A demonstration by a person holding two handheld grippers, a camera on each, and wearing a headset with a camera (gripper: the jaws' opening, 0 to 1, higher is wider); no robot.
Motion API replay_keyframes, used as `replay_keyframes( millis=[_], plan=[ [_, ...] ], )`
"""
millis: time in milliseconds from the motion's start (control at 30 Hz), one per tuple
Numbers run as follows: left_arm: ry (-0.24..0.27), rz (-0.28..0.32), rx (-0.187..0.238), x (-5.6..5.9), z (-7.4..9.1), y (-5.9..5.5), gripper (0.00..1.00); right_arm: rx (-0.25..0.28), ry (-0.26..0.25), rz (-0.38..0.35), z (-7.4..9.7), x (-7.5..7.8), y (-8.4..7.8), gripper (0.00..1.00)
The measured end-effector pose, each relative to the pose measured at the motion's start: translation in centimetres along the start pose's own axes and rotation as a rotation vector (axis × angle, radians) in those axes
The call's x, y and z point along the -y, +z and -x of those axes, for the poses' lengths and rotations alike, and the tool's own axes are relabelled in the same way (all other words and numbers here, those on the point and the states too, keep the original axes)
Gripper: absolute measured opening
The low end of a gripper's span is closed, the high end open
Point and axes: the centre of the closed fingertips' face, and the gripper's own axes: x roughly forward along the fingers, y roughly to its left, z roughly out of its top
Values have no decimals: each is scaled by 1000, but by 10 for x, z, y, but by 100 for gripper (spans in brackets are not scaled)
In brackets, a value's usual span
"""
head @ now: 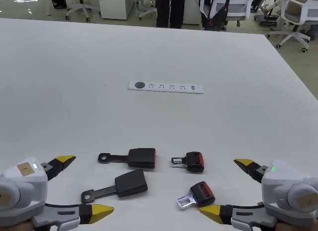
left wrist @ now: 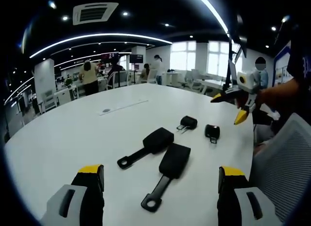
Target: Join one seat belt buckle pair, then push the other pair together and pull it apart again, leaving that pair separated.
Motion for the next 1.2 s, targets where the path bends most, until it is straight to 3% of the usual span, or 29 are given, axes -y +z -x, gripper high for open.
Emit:
replay_keyframes(
  millis=[733,1200],
  plan=[
    [-7,-10,-4,-2,-3,5,100,-17,12,17,1,3,-2,93],
    [-30,-35,-51,-2,-6,1,97,-59,53,74,0,6,-6,88]
  ],
)
